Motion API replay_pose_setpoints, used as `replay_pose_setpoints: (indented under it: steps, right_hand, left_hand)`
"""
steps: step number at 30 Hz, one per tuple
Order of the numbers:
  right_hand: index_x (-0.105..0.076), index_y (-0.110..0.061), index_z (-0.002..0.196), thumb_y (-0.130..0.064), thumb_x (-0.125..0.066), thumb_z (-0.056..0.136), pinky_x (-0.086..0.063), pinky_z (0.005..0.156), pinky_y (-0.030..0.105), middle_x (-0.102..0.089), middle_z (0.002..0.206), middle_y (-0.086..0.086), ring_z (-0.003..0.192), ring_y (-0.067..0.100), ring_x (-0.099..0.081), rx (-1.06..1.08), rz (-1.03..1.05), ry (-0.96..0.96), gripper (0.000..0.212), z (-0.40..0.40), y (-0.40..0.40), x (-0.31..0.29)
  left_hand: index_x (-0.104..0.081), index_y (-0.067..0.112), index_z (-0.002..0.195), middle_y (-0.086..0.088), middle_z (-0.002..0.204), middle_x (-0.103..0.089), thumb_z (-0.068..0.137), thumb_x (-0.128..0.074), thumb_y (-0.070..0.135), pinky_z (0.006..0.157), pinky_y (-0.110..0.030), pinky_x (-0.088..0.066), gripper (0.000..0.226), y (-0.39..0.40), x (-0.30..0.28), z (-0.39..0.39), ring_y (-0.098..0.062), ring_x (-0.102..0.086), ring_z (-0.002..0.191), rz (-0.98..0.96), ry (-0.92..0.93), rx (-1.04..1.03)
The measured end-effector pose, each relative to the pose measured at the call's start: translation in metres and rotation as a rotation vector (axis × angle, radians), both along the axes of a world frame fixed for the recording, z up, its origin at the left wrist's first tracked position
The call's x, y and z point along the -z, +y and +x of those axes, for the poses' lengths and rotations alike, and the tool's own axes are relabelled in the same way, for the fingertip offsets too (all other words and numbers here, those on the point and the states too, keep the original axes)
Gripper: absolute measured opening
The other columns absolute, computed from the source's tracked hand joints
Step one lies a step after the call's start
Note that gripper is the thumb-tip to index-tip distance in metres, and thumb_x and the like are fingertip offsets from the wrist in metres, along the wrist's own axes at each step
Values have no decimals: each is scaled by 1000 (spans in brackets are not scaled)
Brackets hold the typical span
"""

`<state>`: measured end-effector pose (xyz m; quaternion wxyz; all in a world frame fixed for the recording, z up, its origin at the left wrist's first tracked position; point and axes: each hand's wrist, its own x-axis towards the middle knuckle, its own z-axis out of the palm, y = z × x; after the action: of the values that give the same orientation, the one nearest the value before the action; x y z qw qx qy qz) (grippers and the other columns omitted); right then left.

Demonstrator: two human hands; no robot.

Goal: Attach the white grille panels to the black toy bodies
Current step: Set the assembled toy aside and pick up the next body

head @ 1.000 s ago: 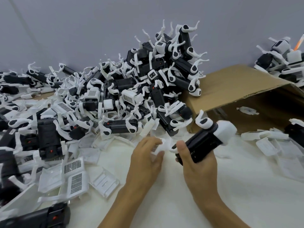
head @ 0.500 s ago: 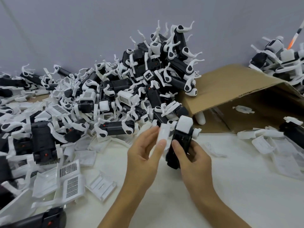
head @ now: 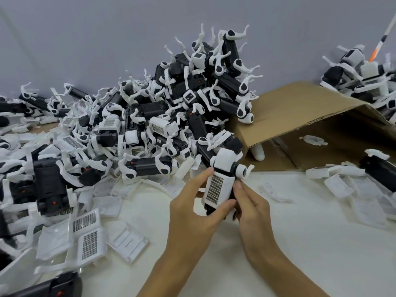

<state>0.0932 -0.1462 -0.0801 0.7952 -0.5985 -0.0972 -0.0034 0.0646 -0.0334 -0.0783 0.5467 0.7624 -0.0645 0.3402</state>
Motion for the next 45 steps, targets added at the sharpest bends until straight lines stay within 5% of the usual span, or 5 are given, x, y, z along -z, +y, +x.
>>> replay_pose_setpoints:
  steps: [10,18,24,36,45]
  right_hand:
    - [-77,-22,106,-32,-79,80,-59,73,21,-79,102,3,95,20,-76,-30,3,-14,28,-1,0,1]
    - [-79,-24,104,-38,-69,87,-55,78,19,-79,98,0,94,15,-75,-60,-111,-70,24,-2,-1,1]
    - [-79,-26,97,-43,-66,89,-59,70,27,-78,89,3,85,18,-75,-56,-105,-103,23,-2,-3,3]
    - [-76,-15,77,-66,-50,87,-59,64,55,-75,72,9,69,28,-73,85,-181,-92,58,-4,0,5]
    - [-76,-15,80,-56,-54,91,-59,64,54,-73,74,12,71,34,-70,57,-108,-63,48,-1,-1,4]
  left_hand:
    - [-62,16,127,-2,115,-66,69,-91,8,86,-24,-56,65,-2,7,1,-12,-68,103,175,4,-52]
    - [-65,32,116,13,118,-71,79,-69,47,88,-12,-49,40,8,-7,2,2,-63,113,-334,276,223]
    - [-73,15,115,-8,112,-76,82,-72,48,102,-52,-52,47,15,-7,6,-25,-70,109,-532,448,340]
    - [-81,17,90,-8,88,-79,93,-57,49,71,-28,-60,39,8,-6,3,-24,-76,85,-360,356,296]
    - [-80,24,101,-5,95,-78,96,-57,35,79,-28,-59,25,5,-7,1,-22,-75,92,-337,326,324]
